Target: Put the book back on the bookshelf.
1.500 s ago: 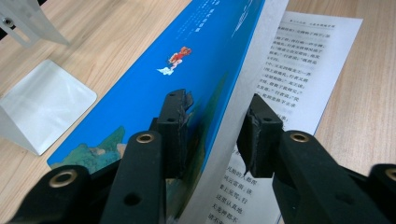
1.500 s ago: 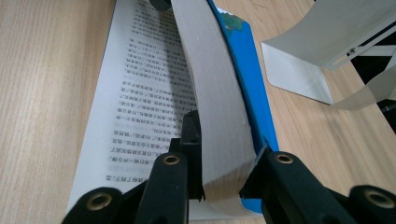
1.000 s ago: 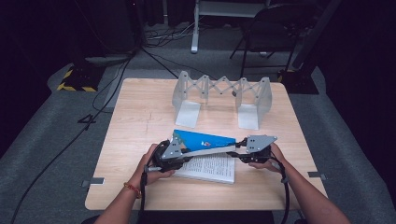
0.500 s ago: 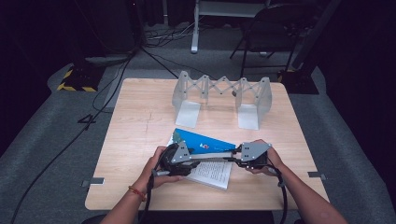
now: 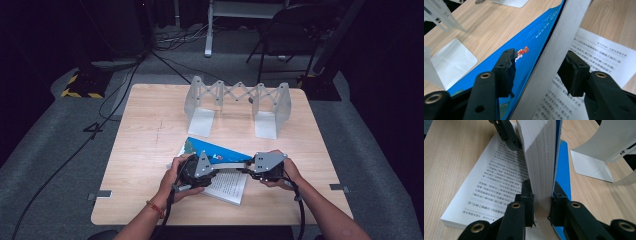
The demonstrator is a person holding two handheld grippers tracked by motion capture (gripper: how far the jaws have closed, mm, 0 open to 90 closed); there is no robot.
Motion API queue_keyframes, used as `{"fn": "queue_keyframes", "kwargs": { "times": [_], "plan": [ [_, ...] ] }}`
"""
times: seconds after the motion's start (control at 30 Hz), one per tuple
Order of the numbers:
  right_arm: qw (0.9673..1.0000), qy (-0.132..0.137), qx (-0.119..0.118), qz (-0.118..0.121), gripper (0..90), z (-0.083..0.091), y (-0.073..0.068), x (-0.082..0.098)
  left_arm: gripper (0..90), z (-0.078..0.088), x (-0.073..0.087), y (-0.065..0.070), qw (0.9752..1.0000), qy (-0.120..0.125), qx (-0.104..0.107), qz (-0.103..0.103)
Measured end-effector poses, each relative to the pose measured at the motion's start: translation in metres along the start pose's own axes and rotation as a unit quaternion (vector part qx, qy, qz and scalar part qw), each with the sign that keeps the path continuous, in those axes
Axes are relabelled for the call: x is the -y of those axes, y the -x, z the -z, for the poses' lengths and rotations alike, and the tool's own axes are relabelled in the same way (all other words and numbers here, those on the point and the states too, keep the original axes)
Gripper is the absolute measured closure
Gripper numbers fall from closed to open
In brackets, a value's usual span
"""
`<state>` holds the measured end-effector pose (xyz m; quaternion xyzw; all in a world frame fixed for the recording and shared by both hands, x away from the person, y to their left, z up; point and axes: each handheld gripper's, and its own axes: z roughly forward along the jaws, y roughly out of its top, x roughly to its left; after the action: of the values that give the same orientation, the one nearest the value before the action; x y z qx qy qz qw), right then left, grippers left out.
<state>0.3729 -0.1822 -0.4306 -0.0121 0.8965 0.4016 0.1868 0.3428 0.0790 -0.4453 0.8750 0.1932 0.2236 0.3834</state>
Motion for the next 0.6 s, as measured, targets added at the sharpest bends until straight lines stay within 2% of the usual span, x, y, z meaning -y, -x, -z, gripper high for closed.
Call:
{"fn": "queue_keyframes", "kwargs": {
  "times": [0.07, 0.1, 0.17, 0.27, 0.33, 0.37, 0.4, 0.43, 0.47, 0.53, 0.57, 0.6],
  "plan": [
    [1.0000, 0.000, 0.000, -0.001, 77.5, 0.000, 0.000, 0.000, 51.1, 0.000, 0.000, 0.000, 1.0000, -0.001, 0.002, 0.000],
    [1.0000, -0.001, 0.001, -0.003, 77.2, -0.001, 0.000, 0.000, 57.7, 0.001, 0.000, 0.000, 0.9998, 0.000, 0.013, -0.017],
    [1.0000, 0.001, 0.002, -0.006, 76.0, -0.001, 0.000, 0.000, 65.6, 0.000, 0.003, 0.001, 0.9994, 0.007, 0.015, -0.031],
    [0.9998, 0.005, -0.002, -0.019, 69.8, -0.002, 0.001, 0.001, 70.7, -0.002, 0.007, 0.000, 0.9989, 0.010, 0.032, -0.033],
    [0.9991, 0.019, 0.002, -0.037, 61.6, 0.000, 0.003, 0.003, 71.6, -0.001, 0.007, 0.000, 0.9988, 0.015, 0.030, -0.036],
    [0.9991, 0.019, 0.002, -0.037, 61.6, 0.000, 0.003, 0.003, 71.9, -0.001, 0.007, 0.000, 0.9988, 0.015, 0.030, -0.036],
    [0.9983, 0.028, 0.013, -0.049, 53.0, 0.002, 0.005, 0.005, 71.9, -0.001, 0.007, 0.000, 0.9988, 0.015, 0.030, -0.036],
    [0.9983, 0.028, 0.013, -0.049, 53.0, 0.002, 0.005, 0.005, 71.9, -0.001, 0.008, 0.000, 0.9987, 0.019, 0.030, -0.037],
    [0.9972, 0.031, 0.021, -0.064, 46.4, 0.011, 0.010, 0.014, 72.8, 0.000, 0.009, -0.001, 0.9985, 0.025, 0.031, -0.037],
    [0.9950, 0.034, 0.035, -0.088, 42.2, 0.018, 0.016, 0.026, 73.3, 0.002, 0.010, -0.004, 0.9983, 0.034, 0.034, -0.032],
    [0.9950, 0.034, 0.035, -0.088, 42.2, 0.018, 0.016, 0.026, 73.4, 0.002, 0.010, -0.004, 0.9983, 0.034, 0.034, -0.032],
    [0.9938, 0.031, 0.039, -0.099, 41.8, 0.021, 0.019, 0.033, 73.4, 0.003, 0.011, -0.005, 0.9983, 0.039, 0.031, -0.031]
  ]
}}
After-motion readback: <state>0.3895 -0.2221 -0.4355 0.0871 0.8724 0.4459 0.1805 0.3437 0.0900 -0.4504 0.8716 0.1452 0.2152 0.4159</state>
